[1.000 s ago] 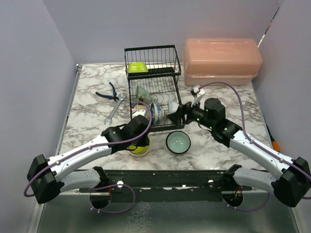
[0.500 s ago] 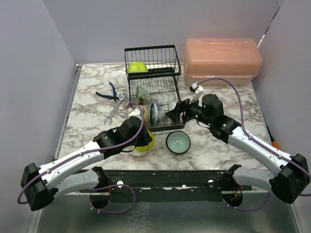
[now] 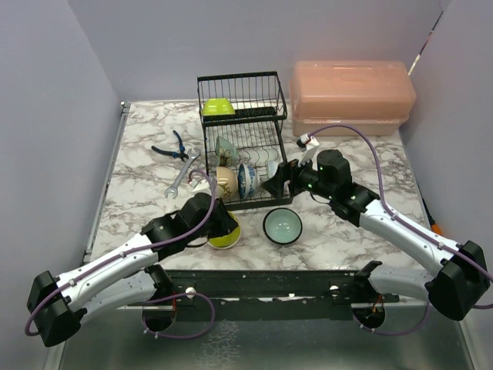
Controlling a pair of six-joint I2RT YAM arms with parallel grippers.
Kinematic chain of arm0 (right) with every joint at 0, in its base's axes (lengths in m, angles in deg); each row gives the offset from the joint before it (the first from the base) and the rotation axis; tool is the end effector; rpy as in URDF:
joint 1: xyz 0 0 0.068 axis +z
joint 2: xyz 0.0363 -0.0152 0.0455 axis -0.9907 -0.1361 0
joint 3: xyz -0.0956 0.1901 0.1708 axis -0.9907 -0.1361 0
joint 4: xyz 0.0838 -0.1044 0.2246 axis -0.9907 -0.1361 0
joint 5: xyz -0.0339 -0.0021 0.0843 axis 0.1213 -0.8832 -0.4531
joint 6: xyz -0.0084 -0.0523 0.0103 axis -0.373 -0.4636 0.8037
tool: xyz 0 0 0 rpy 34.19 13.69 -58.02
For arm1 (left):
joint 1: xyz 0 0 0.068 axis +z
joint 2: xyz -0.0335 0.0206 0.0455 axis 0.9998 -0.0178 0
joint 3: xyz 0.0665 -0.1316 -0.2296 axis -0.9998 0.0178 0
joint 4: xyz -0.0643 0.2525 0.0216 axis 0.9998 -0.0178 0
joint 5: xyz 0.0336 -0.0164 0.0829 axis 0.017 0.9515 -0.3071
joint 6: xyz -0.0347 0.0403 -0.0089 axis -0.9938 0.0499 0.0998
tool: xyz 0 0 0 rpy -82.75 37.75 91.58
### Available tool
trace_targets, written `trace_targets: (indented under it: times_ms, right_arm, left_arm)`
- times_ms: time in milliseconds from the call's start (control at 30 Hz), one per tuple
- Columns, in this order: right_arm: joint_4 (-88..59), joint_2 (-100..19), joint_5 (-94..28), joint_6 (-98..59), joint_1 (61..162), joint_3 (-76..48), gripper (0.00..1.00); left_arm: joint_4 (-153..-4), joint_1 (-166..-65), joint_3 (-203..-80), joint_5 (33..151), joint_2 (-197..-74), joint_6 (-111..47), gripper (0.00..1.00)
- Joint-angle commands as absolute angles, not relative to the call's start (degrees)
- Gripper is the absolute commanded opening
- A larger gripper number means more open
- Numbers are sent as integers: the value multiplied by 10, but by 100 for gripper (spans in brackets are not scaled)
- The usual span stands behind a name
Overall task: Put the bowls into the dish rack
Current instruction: Adjust the bowl at the center of the board, then pick up the bowl from the center of the board.
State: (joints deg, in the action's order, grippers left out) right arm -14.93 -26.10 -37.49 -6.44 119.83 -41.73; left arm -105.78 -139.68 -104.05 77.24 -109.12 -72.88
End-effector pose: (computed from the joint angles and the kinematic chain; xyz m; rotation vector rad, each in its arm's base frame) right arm 0.2079 0.1696 0.2971 -0.4561 1.9532 0.8583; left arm 0.1193 -0.1393 0.2428 -0.1126 2.3770 -0.8102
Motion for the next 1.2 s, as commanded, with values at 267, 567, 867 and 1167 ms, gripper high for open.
trace_targets:
  times_ms: [267, 567, 867, 1167]
  right_arm:
    - [-145, -247, -384, -77, 1197, -415, 100]
    - [-144, -229, -377, -74, 1197, -433, 100]
    - [-144, -226, -360, -78, 1197, -439, 100]
    - [-144, -223, -352, -84, 1197, -440, 100]
  left_arm:
    - [-1085, -1393, -1069, 756, -1154, -658, 62]
    - [-1094, -1393, -1124, 768, -1252, -616, 65]
    - [-1077, -1393, -1138, 794, -1321, -595, 64]
    - [-1025, -1393, -1128, 838, -1332, -609, 29]
